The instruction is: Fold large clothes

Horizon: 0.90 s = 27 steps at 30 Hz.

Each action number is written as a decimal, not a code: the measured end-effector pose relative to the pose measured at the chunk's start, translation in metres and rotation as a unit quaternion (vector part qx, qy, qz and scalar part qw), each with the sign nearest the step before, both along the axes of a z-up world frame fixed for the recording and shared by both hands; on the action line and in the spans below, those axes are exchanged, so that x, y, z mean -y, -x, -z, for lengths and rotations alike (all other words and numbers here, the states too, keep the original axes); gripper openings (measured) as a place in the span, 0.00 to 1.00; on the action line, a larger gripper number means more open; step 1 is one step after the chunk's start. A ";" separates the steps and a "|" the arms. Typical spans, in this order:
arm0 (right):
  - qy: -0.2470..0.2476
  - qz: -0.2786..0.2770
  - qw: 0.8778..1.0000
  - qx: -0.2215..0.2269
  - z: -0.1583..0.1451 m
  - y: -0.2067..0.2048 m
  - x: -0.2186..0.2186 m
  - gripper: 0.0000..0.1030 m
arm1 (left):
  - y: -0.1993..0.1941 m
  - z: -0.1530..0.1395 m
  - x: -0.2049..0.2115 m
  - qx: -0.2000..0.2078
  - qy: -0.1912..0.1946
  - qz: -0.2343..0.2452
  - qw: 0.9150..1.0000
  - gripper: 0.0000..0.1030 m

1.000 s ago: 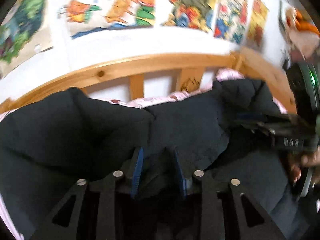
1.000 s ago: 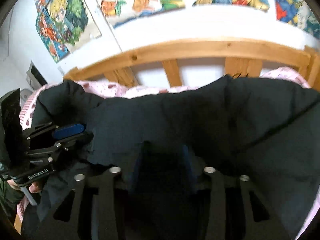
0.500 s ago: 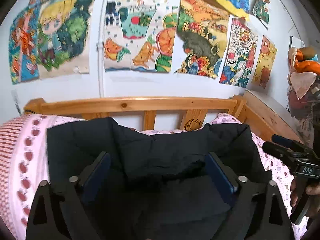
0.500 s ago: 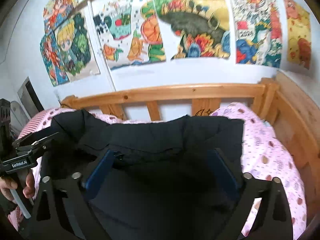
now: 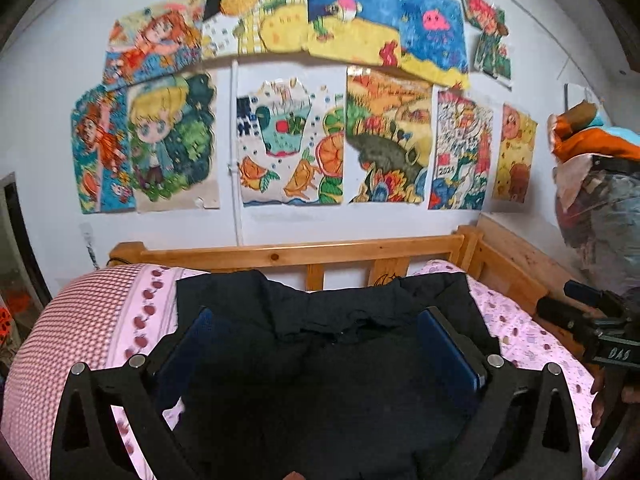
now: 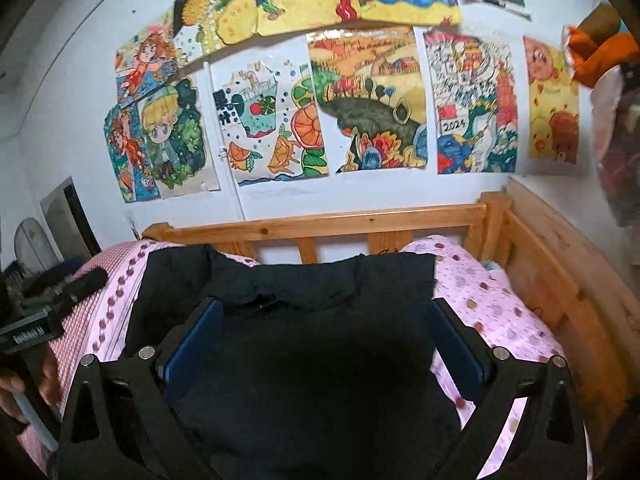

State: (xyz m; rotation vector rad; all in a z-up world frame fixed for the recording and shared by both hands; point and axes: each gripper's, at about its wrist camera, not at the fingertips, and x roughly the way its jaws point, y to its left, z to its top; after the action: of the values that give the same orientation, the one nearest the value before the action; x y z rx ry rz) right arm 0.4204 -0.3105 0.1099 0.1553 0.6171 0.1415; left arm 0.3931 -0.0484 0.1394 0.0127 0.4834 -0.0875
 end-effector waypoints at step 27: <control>0.050 -0.055 0.997 0.022 -0.023 0.212 -0.018 0.97 | 0.198 -0.007 -0.022 0.044 -0.023 0.003 0.999 1.00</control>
State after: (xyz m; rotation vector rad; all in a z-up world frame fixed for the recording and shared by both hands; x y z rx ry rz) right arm 0.2087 -0.2921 0.1329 0.0216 0.5875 0.2204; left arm 0.1955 -0.0269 0.1463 0.0636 0.3968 -0.0821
